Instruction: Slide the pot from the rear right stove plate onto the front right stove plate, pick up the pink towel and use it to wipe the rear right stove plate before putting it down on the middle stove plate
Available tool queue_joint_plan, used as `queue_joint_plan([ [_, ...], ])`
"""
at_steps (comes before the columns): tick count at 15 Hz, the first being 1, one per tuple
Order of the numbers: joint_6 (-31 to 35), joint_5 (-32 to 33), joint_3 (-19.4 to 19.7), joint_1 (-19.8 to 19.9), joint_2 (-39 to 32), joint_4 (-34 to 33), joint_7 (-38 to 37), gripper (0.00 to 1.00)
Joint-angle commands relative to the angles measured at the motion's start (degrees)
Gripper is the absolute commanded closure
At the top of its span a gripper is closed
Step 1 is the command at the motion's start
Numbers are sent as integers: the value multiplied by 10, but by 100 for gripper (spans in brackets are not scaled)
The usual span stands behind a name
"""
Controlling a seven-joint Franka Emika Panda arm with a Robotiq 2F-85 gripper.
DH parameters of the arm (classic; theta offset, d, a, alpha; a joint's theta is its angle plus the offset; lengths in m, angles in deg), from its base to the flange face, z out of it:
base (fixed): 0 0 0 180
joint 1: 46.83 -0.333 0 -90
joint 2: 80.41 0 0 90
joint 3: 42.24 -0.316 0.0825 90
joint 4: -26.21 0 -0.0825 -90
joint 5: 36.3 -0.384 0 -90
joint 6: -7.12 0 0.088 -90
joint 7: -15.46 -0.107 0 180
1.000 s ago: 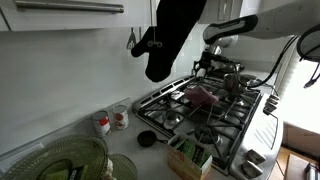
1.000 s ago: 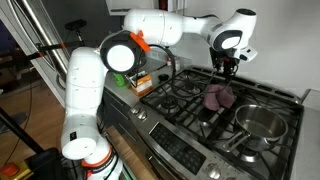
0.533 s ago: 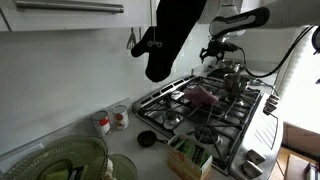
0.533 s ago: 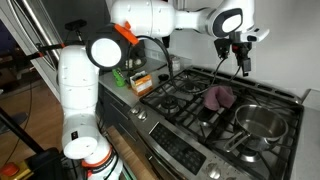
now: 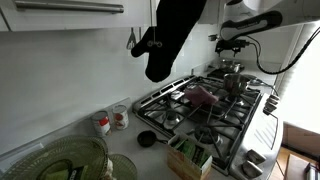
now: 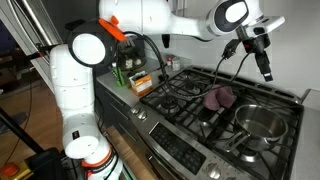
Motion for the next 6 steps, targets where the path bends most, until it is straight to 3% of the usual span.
queue_joint_plan([
  [1, -14, 6, 15, -8, 23, 42, -100, 0],
  [2, -6, 4, -3, 12, 1, 7, -53, 0],
  [6, -7, 4, -2, 11, 4, 19, -87, 0],
])
